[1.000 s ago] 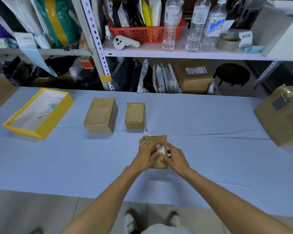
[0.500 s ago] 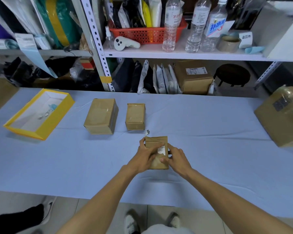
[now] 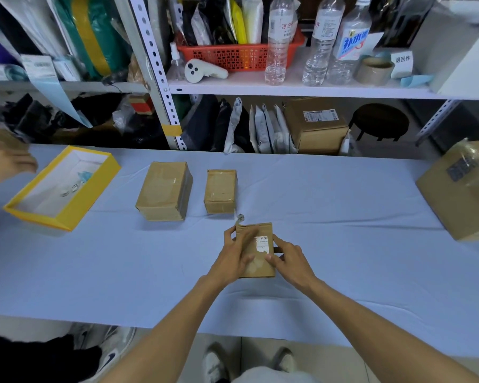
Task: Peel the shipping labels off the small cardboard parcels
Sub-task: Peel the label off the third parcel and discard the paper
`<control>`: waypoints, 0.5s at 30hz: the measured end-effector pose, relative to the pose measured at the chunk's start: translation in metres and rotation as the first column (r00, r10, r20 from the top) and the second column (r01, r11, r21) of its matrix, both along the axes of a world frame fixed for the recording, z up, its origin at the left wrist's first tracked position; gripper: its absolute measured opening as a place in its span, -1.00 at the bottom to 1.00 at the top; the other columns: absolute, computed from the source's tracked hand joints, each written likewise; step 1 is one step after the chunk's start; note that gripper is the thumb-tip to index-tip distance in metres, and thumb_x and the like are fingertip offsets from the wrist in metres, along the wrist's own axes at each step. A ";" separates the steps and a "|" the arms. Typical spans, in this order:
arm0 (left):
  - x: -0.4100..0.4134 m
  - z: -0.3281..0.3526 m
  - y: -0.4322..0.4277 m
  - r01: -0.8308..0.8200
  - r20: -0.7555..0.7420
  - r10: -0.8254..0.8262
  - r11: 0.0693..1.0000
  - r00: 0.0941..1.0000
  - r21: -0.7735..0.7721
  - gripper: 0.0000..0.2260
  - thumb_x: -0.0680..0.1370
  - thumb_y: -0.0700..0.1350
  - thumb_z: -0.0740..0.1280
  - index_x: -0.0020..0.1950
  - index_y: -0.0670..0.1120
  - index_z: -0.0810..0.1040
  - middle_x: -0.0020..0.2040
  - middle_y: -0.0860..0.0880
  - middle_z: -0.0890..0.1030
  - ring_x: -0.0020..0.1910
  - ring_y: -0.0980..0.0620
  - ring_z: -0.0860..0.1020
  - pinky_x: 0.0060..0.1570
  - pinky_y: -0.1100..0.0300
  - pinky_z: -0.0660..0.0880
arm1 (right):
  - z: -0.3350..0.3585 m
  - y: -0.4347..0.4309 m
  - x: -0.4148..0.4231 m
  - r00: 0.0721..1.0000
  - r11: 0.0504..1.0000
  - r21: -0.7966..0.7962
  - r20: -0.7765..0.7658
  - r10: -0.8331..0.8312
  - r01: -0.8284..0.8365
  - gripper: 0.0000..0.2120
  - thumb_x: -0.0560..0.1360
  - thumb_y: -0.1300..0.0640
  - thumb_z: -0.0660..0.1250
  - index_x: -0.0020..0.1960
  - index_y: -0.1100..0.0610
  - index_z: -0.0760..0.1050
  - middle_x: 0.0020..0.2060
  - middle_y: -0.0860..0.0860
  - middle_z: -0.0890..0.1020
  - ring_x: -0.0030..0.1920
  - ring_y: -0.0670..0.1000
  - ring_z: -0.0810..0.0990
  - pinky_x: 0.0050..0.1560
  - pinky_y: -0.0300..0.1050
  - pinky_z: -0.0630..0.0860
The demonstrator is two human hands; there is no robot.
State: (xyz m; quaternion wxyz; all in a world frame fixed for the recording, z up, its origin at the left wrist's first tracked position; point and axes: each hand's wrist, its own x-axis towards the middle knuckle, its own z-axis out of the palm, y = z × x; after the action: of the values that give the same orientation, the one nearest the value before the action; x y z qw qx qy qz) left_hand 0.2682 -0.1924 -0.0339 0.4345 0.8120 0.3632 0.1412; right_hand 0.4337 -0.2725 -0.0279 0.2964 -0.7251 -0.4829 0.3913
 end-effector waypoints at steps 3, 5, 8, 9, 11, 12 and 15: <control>0.001 0.001 -0.004 -0.058 0.051 0.062 0.995 0.997 -0.080 -0.39 0.53 0.00 0.22 0.53 0.14 0.07 0.42 -0.02 0.11 0.45 0.06 0.14 0.31 0.26 0.34 | -0.001 -0.001 0.004 0.995 0.998 -0.014 -0.077 -0.067 0.066 -0.52 0.53 0.18 0.30 0.43 -0.02 0.39 0.17 0.00 0.64 0.10 -0.02 0.63 0.09 -0.15 0.56; 0.004 0.001 -0.004 -0.112 0.065 0.119 0.988 0.991 -0.109 -0.36 0.54 -0.03 0.28 0.53 0.19 0.04 0.38 -0.03 0.14 0.33 0.05 0.30 0.22 0.32 0.36 | -0.003 -0.001 0.005 0.987 0.995 -0.029 -0.122 -0.100 0.097 -0.51 0.52 0.20 0.31 0.44 0.00 0.39 0.18 0.01 0.64 0.10 -0.03 0.63 0.07 -0.18 0.56; 0.006 -0.003 -0.003 -0.156 0.063 0.164 0.980 0.984 -0.122 -0.31 0.56 -0.20 0.30 0.51 0.27 0.02 0.40 -0.08 0.16 0.33 -0.03 0.38 0.23 0.25 0.41 | -0.006 0.001 0.005 0.981 0.994 -0.041 -0.165 -0.106 0.101 -0.49 0.52 0.19 0.33 0.45 0.01 0.37 0.19 0.00 0.63 0.12 -0.04 0.62 0.03 -0.24 0.55; 0.006 -0.004 -0.003 -0.162 0.063 0.170 0.979 0.983 -0.123 -0.30 0.56 -0.22 0.29 0.50 0.28 0.01 0.41 -0.08 0.17 0.34 -0.04 0.38 0.22 0.26 0.41 | -0.007 0.001 0.005 0.979 0.994 -0.043 -0.175 -0.108 0.102 -0.49 0.52 0.20 0.33 0.45 0.01 0.37 0.19 0.00 0.63 0.13 -0.04 0.62 0.05 -0.23 0.56; 0.006 -0.006 -0.003 -0.169 0.078 0.179 0.977 0.981 -0.128 -0.29 0.55 -0.23 0.30 0.49 0.30 0.01 0.41 -0.08 0.17 0.35 -0.01 0.36 0.17 0.42 0.37 | -0.009 0.002 0.005 0.974 0.992 -0.040 -0.187 -0.129 0.123 -0.49 0.51 0.23 0.32 0.44 0.01 0.38 0.18 -0.01 0.63 0.13 -0.05 0.62 0.13 -0.15 0.57; 0.006 -0.006 -0.003 -0.171 0.086 0.183 0.977 0.979 -0.131 -0.29 0.55 -0.22 0.31 0.48 0.30 0.01 0.42 -0.08 0.18 0.37 0.03 0.34 0.11 0.54 0.33 | -0.011 0.002 0.005 0.970 0.989 -0.037 -0.193 -0.146 0.142 -0.49 0.51 0.24 0.31 0.44 0.02 0.39 0.17 -0.01 0.64 0.13 -0.05 0.62 0.16 -0.11 0.57; 0.004 -0.005 -0.002 -0.178 0.129 0.193 0.977 0.973 -0.116 -0.28 0.45 0.13 0.33 0.52 0.22 0.03 0.41 -0.03 0.21 0.29 0.42 0.29 0.00 0.69 0.28 | -0.017 0.002 0.004 0.954 0.980 -0.040 -0.225 -0.199 0.195 -0.53 0.52 0.16 0.32 0.42 0.02 0.42 0.13 -0.01 0.66 0.09 -0.03 0.64 0.18 -0.01 0.57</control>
State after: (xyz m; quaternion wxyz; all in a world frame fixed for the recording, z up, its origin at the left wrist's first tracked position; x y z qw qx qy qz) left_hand 0.2725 -0.1945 -0.0390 0.4855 0.7388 0.4131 0.2186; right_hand 0.4373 -0.2706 -0.0449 0.3810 -0.7224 -0.3677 0.4447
